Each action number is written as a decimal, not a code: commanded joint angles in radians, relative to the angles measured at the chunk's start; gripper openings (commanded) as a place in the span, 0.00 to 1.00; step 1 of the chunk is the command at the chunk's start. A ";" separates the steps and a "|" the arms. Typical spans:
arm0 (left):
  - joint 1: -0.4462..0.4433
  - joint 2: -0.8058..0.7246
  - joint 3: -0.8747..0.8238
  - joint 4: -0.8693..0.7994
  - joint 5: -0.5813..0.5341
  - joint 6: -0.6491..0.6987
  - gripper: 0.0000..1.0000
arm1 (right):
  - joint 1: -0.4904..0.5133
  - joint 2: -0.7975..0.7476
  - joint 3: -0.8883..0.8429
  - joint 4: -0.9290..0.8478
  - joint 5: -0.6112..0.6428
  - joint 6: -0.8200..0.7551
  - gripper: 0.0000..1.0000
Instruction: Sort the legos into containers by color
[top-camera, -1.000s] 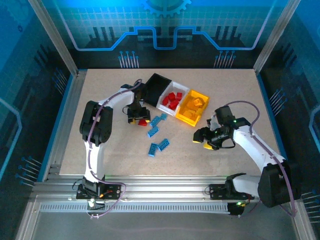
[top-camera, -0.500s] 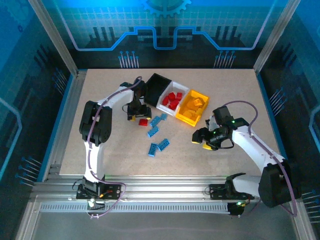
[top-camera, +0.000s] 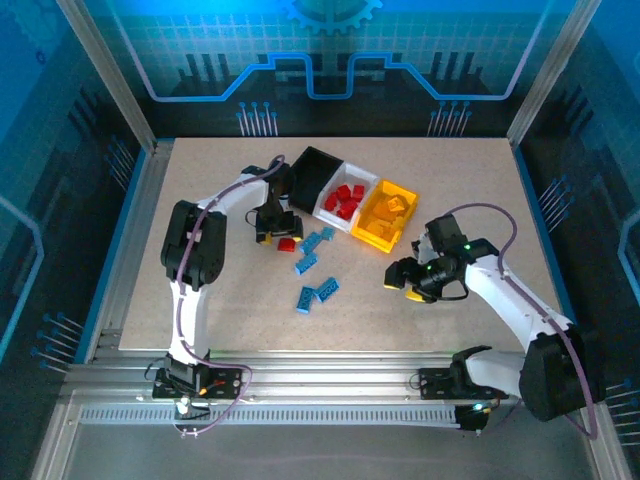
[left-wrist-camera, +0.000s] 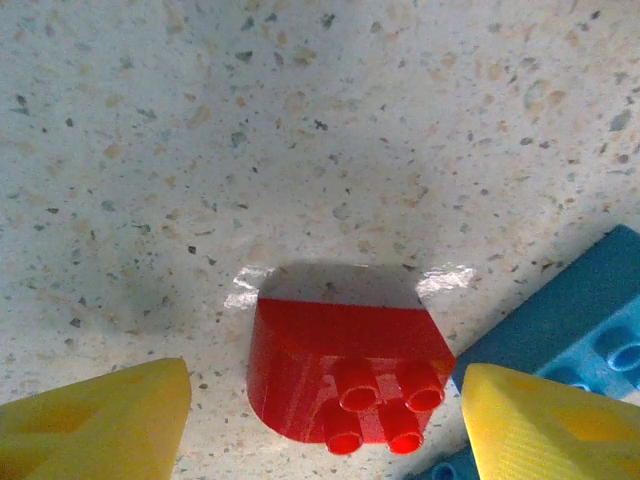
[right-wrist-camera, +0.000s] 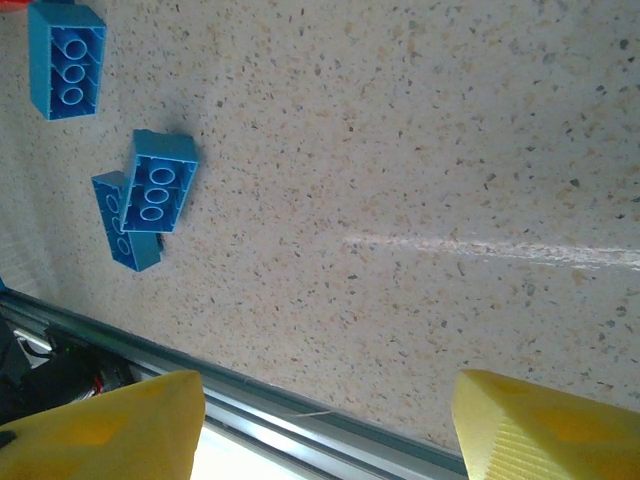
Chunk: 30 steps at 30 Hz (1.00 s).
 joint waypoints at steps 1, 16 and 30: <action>0.006 0.024 0.012 -0.010 0.022 0.027 0.73 | 0.019 -0.019 -0.014 -0.005 0.008 0.020 0.68; 0.005 0.047 -0.024 -0.006 -0.008 0.022 0.69 | 0.020 -0.027 -0.015 -0.008 0.018 0.022 0.68; -0.005 0.044 -0.045 0.004 -0.017 -0.002 0.58 | 0.024 -0.033 -0.015 -0.013 0.023 0.025 0.68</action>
